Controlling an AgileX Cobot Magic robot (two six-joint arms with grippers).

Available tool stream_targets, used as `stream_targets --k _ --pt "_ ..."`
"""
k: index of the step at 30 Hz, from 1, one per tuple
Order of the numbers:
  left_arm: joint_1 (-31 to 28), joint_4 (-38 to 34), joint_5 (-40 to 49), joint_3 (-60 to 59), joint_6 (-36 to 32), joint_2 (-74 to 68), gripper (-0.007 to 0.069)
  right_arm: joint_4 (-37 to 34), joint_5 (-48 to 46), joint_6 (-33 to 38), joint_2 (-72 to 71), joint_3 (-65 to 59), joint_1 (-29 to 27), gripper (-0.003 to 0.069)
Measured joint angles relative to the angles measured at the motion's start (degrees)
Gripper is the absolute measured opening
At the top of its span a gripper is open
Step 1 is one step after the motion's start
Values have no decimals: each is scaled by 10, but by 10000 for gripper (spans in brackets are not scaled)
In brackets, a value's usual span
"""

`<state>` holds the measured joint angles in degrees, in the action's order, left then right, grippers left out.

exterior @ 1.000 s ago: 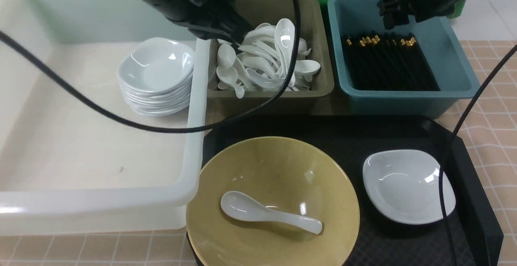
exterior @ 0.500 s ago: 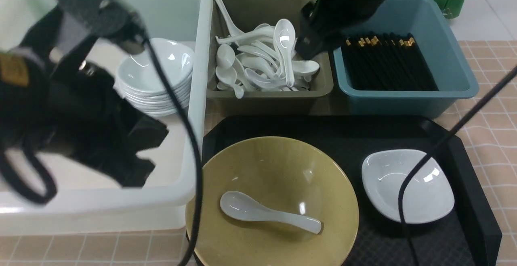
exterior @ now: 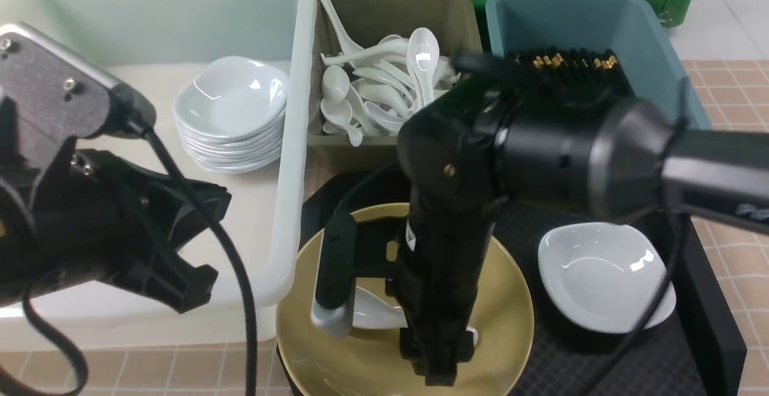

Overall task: On brown table put chopsticks spoon bowls plates into blue grey white boxes.
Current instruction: 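Reach down and grasp the white spoon resting in the bowl with the right gripper, then place the white spoon into the bin of spoons with the right gripper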

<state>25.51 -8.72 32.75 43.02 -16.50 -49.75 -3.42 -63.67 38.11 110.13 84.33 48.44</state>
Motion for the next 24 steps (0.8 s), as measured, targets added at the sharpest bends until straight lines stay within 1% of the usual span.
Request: stream_targets --k 5,7,8,11,12,13,14,16,19,20,22,24 --pt "0 0 0 0 0 -13 1 27 41 -16 24 0 0 506" --pt "0 0 0 0 0 -14 1 31 49 -22 29 0 0 485" --pt "0 1 -1 0 0 -14 1 34 51 -25 31 0 0 463" --pt "0 2 -1 0 0 -14 1 34 51 -36 32 0 0 353" --pt "0 2 -2 0 0 -14 1 34 48 -39 33 0 0 286" --pt "0 2 -2 0 0 -14 1 39 45 -41 33 0 0 249" --pt "0 2 -2 0 0 -14 1 43 40 -46 33 0 0 192" --pt "0 2 -1 0 6 -14 1 57 30 -57 33 3 0 187" --pt "0 2 5 0 21 -16 1 118 -17 -98 31 24 -1 194" --pt "0 2 7 0 24 -17 1 127 -19 -101 30 28 -1 194" --pt "0 9 26 9 46 -36 1 163 -35 -136 15 66 -15 194" --pt "0 16 41 24 59 -59 1 170 -31 -154 3 106 -31 194"
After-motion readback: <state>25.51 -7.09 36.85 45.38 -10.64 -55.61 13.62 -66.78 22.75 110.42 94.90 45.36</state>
